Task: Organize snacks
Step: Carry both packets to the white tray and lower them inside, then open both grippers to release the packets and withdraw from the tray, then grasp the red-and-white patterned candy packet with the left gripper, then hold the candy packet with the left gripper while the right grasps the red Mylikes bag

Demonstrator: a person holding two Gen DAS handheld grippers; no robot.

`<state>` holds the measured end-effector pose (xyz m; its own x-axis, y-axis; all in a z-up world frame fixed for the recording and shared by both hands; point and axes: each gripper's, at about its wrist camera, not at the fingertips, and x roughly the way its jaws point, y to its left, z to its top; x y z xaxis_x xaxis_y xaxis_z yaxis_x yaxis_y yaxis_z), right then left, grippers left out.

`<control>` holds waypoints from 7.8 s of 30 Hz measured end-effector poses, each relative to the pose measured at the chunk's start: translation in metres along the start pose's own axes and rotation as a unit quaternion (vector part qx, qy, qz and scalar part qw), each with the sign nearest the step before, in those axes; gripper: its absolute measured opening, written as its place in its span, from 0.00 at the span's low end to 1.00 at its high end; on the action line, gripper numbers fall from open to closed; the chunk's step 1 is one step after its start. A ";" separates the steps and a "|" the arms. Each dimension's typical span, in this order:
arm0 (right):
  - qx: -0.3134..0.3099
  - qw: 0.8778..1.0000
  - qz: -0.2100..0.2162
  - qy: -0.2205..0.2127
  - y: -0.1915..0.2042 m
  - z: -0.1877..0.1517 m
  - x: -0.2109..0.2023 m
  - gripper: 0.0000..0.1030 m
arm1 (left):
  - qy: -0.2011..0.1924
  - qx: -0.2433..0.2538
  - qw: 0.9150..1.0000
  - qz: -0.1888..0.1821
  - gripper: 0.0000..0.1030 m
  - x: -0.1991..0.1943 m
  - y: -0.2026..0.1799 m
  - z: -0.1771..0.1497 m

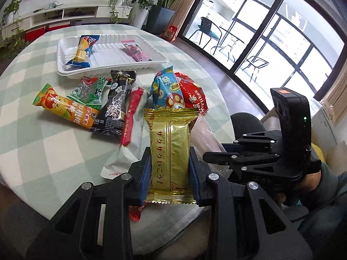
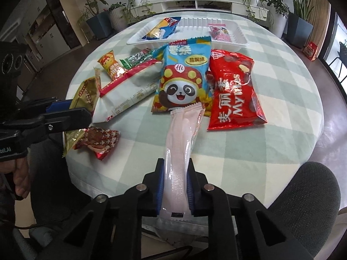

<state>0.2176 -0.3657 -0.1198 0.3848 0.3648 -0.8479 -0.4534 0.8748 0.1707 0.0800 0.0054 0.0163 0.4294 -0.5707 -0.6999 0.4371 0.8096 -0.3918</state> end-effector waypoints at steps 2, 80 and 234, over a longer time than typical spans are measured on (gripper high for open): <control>0.013 0.999 0.029 -0.004 -0.002 0.001 -0.006 0.18 | -0.007 -0.004 1.000 -0.002 0.28 -0.006 0.001 0.002; -0.004 0.999 0.038 0.017 -0.083 0.276 0.098 0.51 | 0.013 -0.014 0.987 0.161 0.64 0.117 0.119 0.216; 0.197 0.967 0.016 -0.160 -0.182 0.087 -0.090 0.38 | -0.072 -0.057 0.995 0.049 0.26 -0.059 0.064 0.049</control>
<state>0.3355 -0.5303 -0.0309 0.6332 0.4182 -0.6513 -0.1523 0.8923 0.4249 0.1214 0.0842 0.0613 0.5782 -0.4952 -0.6484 0.2989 0.8681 -0.3964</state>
